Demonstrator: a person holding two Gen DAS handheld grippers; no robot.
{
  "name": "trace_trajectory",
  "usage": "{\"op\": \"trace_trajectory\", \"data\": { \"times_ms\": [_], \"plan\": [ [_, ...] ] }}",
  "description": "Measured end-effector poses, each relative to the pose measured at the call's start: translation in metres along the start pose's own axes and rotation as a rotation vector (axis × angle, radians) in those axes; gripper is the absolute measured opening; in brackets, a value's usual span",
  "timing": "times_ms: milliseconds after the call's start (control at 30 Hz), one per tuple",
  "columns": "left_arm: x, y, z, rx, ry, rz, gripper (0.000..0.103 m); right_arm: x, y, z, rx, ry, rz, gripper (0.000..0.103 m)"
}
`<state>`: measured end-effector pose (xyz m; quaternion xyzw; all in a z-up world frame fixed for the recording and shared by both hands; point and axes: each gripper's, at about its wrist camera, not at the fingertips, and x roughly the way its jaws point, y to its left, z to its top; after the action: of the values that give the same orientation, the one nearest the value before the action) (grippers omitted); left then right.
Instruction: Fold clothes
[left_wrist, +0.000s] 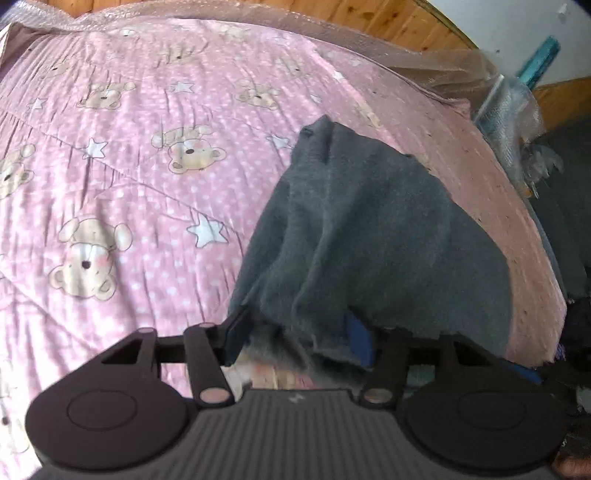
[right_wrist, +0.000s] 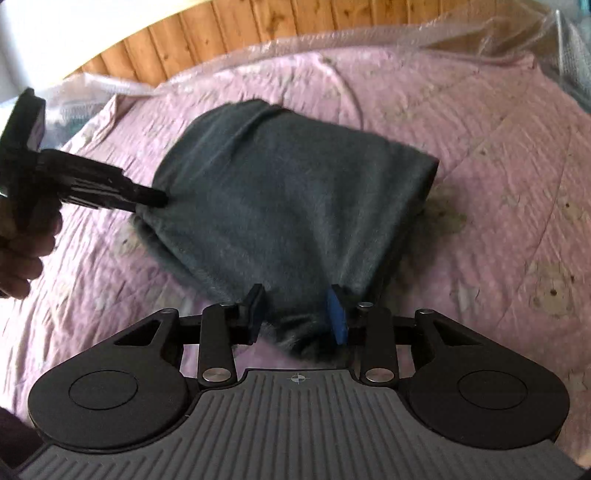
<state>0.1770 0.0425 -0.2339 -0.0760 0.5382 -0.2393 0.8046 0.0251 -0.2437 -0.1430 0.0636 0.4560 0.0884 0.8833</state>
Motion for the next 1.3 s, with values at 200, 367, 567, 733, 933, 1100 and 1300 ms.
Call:
{"op": "trace_trajectory", "data": {
  "times_ms": [200,367,567,733,933,1100,1300],
  "plan": [
    [-0.027,-0.015,0.078,0.082,-0.136,0.007,0.095,-0.036,-0.05,0.04,0.207,-0.088,0.095,0.069],
    [0.056,-0.021,0.15,0.063,0.006,0.059,0.097,0.015,-0.115,0.085,0.427,-0.133,0.01,0.075],
    [0.077,0.001,0.131,-0.048,0.056,0.058,0.009,0.089,-0.13,0.086,0.603,-0.058,0.102,0.014],
    [0.057,0.033,0.114,-0.122,0.019,0.06,0.0,0.093,-0.135,0.057,0.565,-0.027,-0.026,0.0],
    [-0.031,-0.008,0.075,0.12,-0.097,-0.064,0.042,0.038,-0.113,0.063,0.437,-0.118,-0.07,0.014],
    [-0.005,-0.023,0.008,0.201,0.022,-0.041,0.047,0.011,-0.037,0.058,0.168,-0.146,-0.023,0.029],
    [-0.021,0.01,-0.018,0.037,0.024,-0.048,0.051,0.027,-0.036,0.002,0.23,-0.036,-0.048,0.039]
  ]
}}
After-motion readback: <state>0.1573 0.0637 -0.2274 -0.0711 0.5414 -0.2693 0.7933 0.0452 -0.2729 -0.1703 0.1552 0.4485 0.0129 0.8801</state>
